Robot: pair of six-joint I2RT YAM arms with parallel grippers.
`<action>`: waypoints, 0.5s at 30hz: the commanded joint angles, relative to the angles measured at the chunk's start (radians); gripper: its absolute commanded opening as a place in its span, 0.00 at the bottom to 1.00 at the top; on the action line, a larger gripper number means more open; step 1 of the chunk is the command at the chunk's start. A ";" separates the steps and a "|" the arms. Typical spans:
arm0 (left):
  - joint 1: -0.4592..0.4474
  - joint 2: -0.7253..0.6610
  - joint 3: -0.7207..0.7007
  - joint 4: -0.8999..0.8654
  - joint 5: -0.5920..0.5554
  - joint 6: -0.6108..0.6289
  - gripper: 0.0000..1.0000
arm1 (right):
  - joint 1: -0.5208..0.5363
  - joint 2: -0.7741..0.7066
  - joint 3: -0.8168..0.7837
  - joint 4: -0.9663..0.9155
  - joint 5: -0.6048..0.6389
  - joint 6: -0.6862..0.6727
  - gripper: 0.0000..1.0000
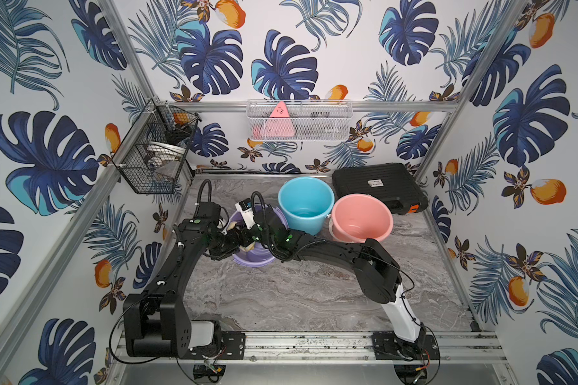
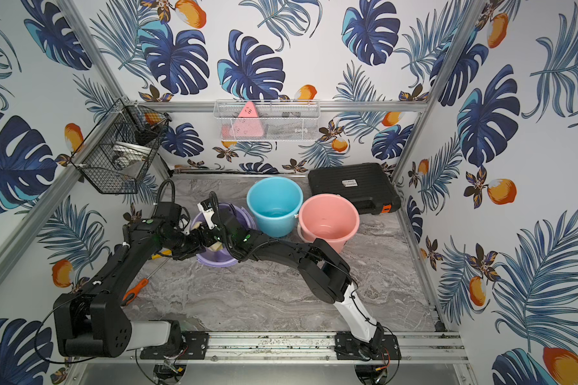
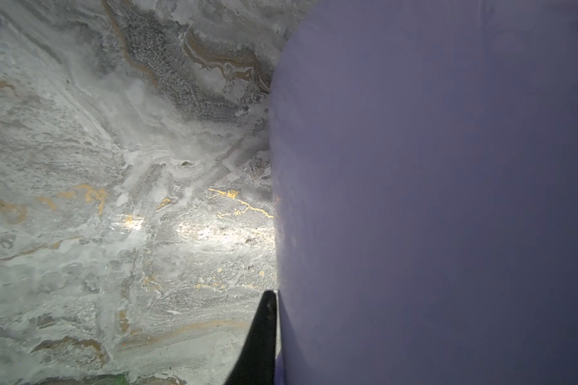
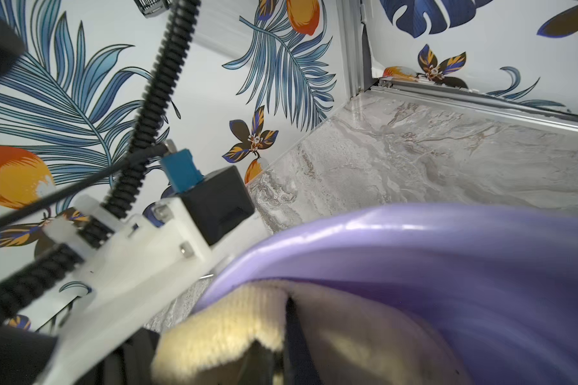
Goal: Wipe the inside of the bucket with a cloth
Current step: Wipe the dirt from the inside of the bucket.
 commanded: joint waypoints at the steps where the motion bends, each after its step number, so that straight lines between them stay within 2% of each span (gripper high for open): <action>1: -0.002 -0.011 0.008 -0.018 -0.011 0.000 0.00 | -0.005 -0.006 0.022 0.027 0.091 0.011 0.00; 7: 0.001 -0.052 0.023 -0.049 -0.093 -0.037 0.00 | -0.009 0.002 0.057 0.072 0.436 -0.090 0.00; 10: 0.009 -0.061 0.026 -0.053 -0.122 -0.051 0.00 | -0.009 0.029 0.126 0.020 0.585 -0.127 0.00; 13: 0.022 -0.073 0.028 -0.048 -0.154 -0.061 0.00 | -0.010 0.058 0.187 -0.046 0.713 -0.161 0.00; 15: 0.031 -0.085 0.027 -0.045 -0.186 -0.072 0.00 | -0.010 0.050 0.166 -0.036 0.764 -0.173 0.00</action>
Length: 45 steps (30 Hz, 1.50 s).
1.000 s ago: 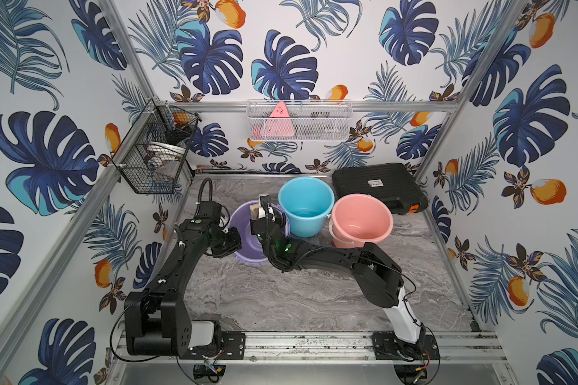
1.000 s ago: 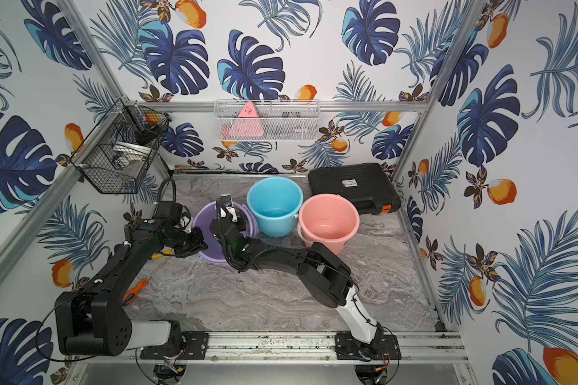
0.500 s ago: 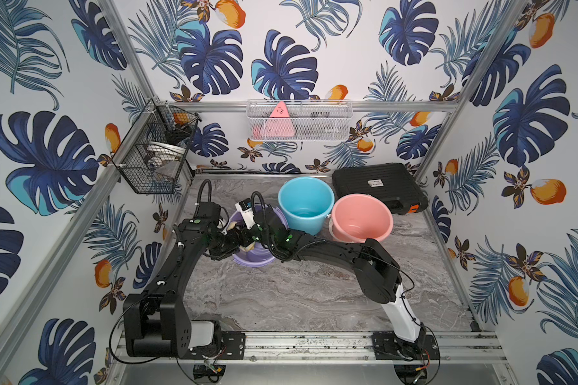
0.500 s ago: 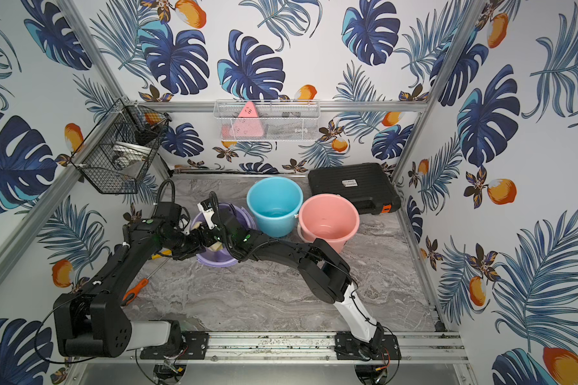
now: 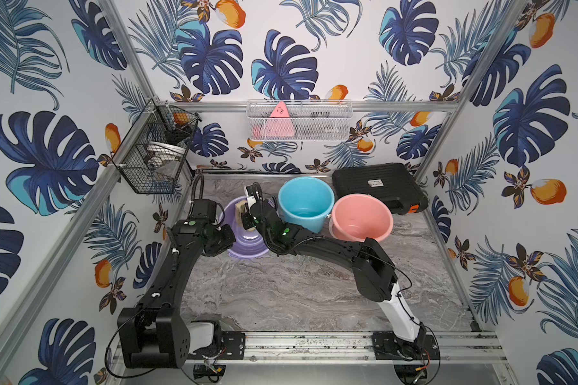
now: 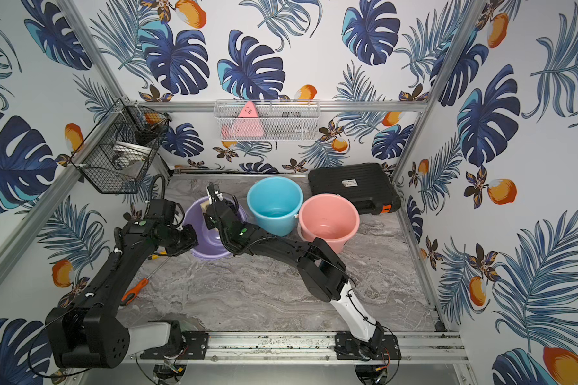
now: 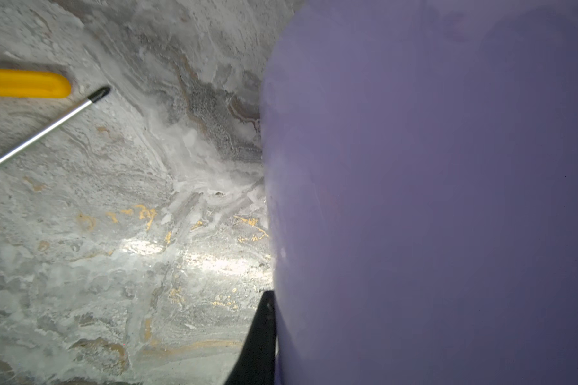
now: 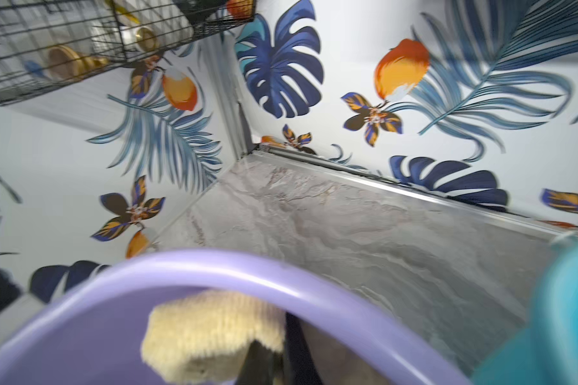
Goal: Wipe the inside of the bucket with a cloth
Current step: Wipe the dirt from the inside of the bucket.
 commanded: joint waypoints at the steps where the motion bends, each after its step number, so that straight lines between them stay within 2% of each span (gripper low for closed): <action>1: 0.013 -0.019 0.001 -0.065 -0.072 -0.010 0.00 | -0.005 -0.014 -0.020 0.041 0.227 -0.062 0.00; 5: 0.016 -0.036 0.003 -0.060 -0.145 -0.031 0.00 | -0.002 -0.050 -0.061 0.040 0.277 -0.088 0.00; 10: 0.017 -0.060 0.019 -0.046 -0.209 -0.055 0.00 | 0.002 -0.050 -0.030 -0.112 0.323 -0.105 0.00; 13: 0.016 -0.069 0.034 -0.043 -0.257 -0.059 0.00 | 0.011 -0.079 -0.083 -0.135 0.345 -0.113 0.00; 19: 0.016 -0.055 0.038 -0.014 -0.268 -0.071 0.00 | 0.023 -0.132 -0.149 -0.261 0.326 -0.053 0.00; 22: 0.016 -0.040 0.034 0.004 -0.252 -0.075 0.00 | 0.040 -0.151 -0.195 -0.263 0.310 -0.054 0.00; 36: 0.016 -0.017 0.053 0.029 -0.228 -0.070 0.00 | 0.049 -0.118 -0.107 -0.670 0.025 0.181 0.00; 40: 0.016 -0.007 0.064 0.033 -0.228 -0.068 0.00 | 0.053 -0.159 -0.153 -0.702 -0.154 0.216 0.00; 45: 0.015 -0.010 0.071 0.030 -0.229 -0.067 0.00 | 0.059 -0.284 -0.285 -0.667 -0.256 0.253 0.00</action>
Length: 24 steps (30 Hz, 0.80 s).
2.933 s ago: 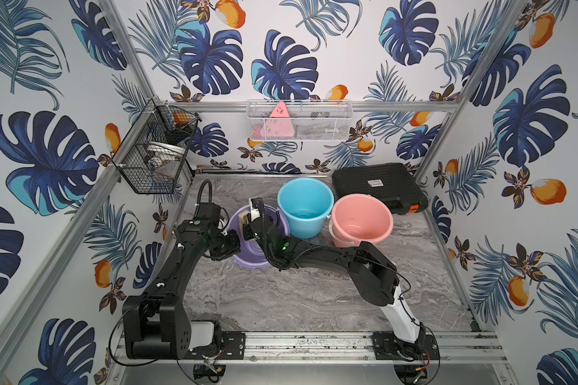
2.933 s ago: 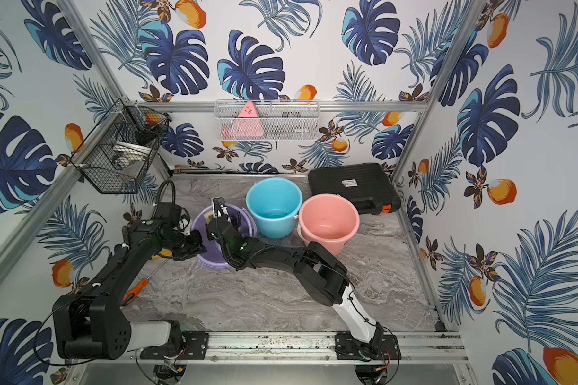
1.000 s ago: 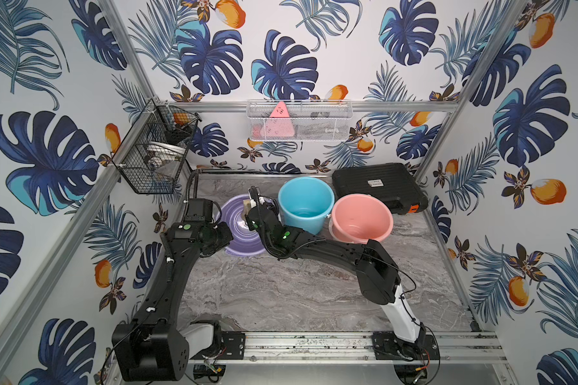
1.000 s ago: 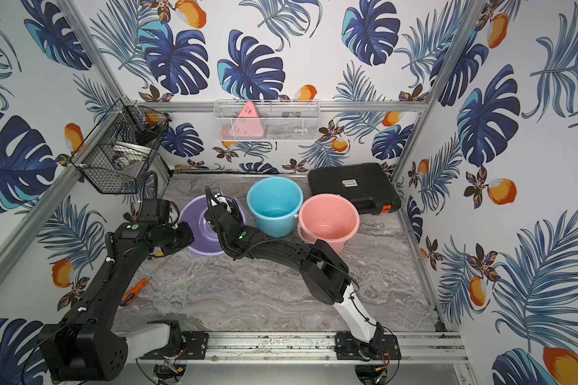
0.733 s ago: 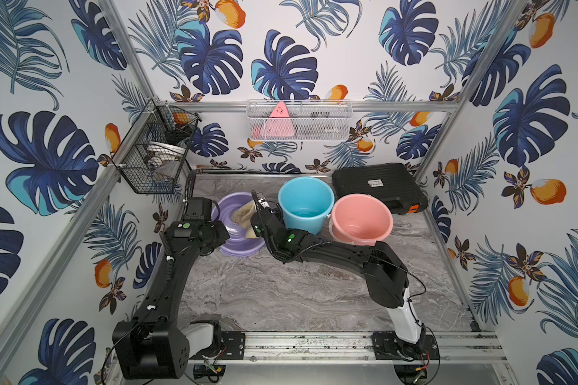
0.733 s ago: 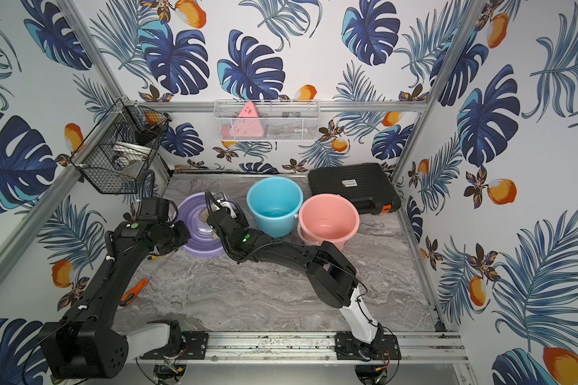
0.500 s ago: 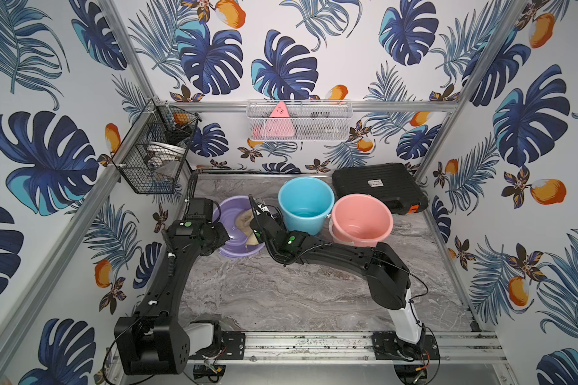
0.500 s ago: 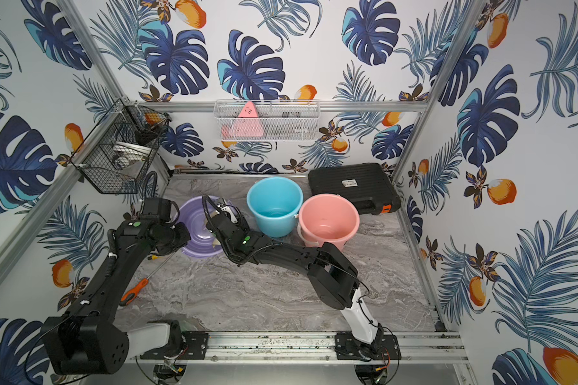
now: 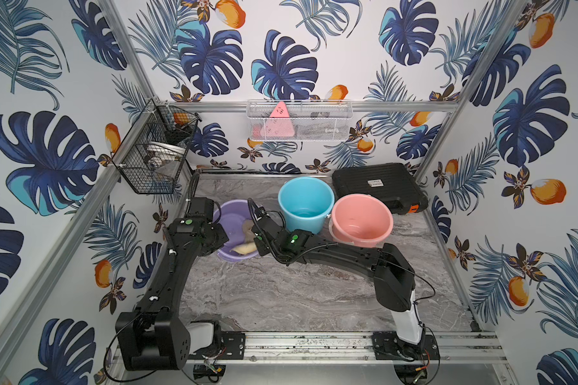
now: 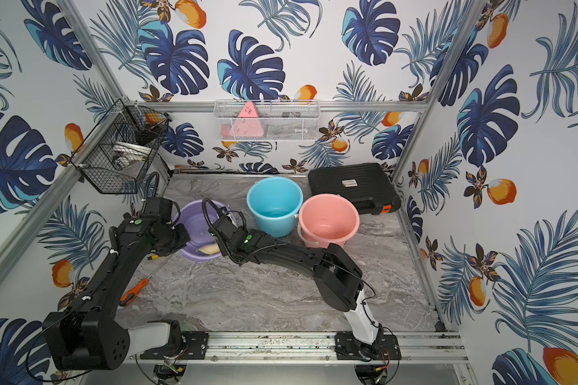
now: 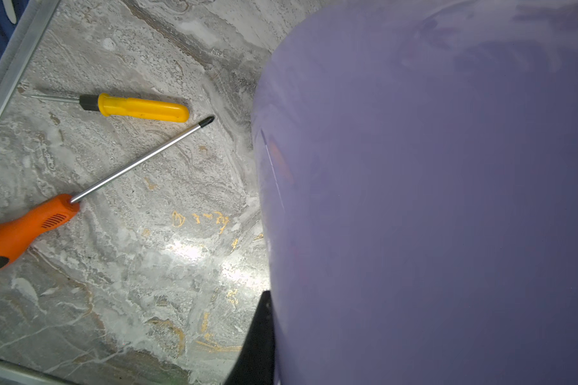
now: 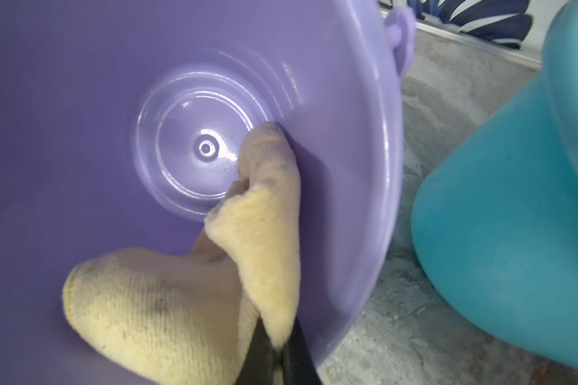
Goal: Wipe the inside of the bucket with a cloth
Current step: Wipe the dirt from the inside of the bucket.
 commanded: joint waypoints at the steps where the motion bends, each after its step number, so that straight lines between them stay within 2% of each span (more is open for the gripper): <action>1: 0.006 -0.008 0.023 0.099 -0.019 -0.030 0.00 | 0.001 -0.083 -0.085 -0.125 -0.079 0.053 0.00; 7: 0.006 -0.003 0.030 0.103 -0.003 -0.039 0.00 | 0.017 -0.341 -0.293 -0.102 -0.072 0.098 0.00; 12: 0.005 0.003 0.032 0.105 0.024 -0.039 0.00 | 0.113 -0.580 -0.390 -0.104 0.134 0.124 0.00; 15: 0.006 -0.002 0.029 0.104 0.041 -0.036 0.00 | 0.170 -0.662 -0.410 -0.043 0.220 0.093 0.00; 19: 0.006 -0.010 0.031 0.098 0.061 -0.019 0.00 | 0.181 -0.626 -0.347 0.041 0.240 0.008 0.00; 24: 0.006 -0.012 0.024 0.091 0.154 0.019 0.00 | 0.174 -0.448 -0.183 0.132 0.286 -0.122 0.00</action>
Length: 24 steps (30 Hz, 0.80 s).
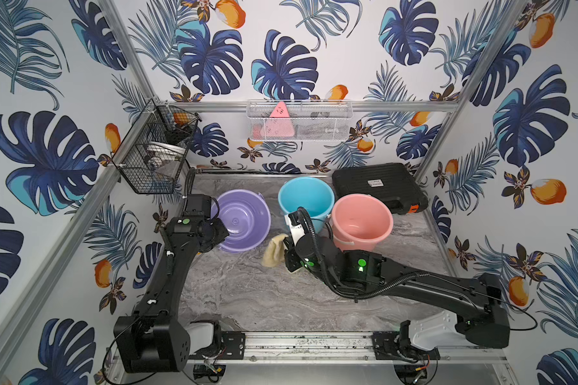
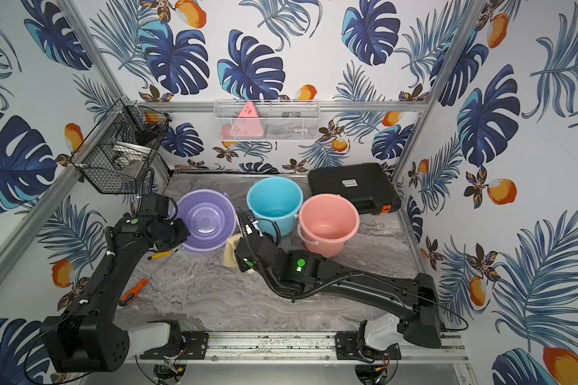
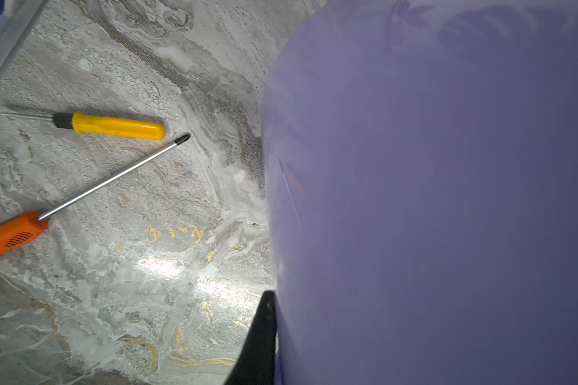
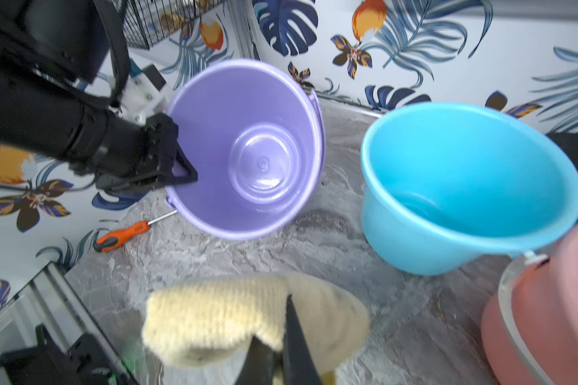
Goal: Wipe the inside of the bucket with a cloth
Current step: Wipe the dirt from the inside of the bucket.
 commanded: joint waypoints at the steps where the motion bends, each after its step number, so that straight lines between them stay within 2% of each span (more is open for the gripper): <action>1: 0.001 0.003 -0.003 0.043 0.094 0.044 0.00 | -0.014 0.097 0.076 0.129 0.053 -0.123 0.00; 6: -0.001 0.023 -0.026 0.024 0.166 0.078 0.00 | -0.120 0.303 0.265 0.080 -0.061 -0.165 0.00; 11: -0.002 0.016 -0.050 0.022 0.181 0.092 0.00 | -0.140 0.474 0.345 0.151 -0.013 -0.293 0.00; 16: -0.002 0.015 -0.054 0.023 0.208 0.093 0.00 | -0.153 0.645 0.461 0.085 0.006 -0.316 0.00; 24: -0.002 0.034 -0.063 0.026 0.246 0.101 0.00 | -0.199 0.743 0.413 0.113 -0.004 -0.310 0.00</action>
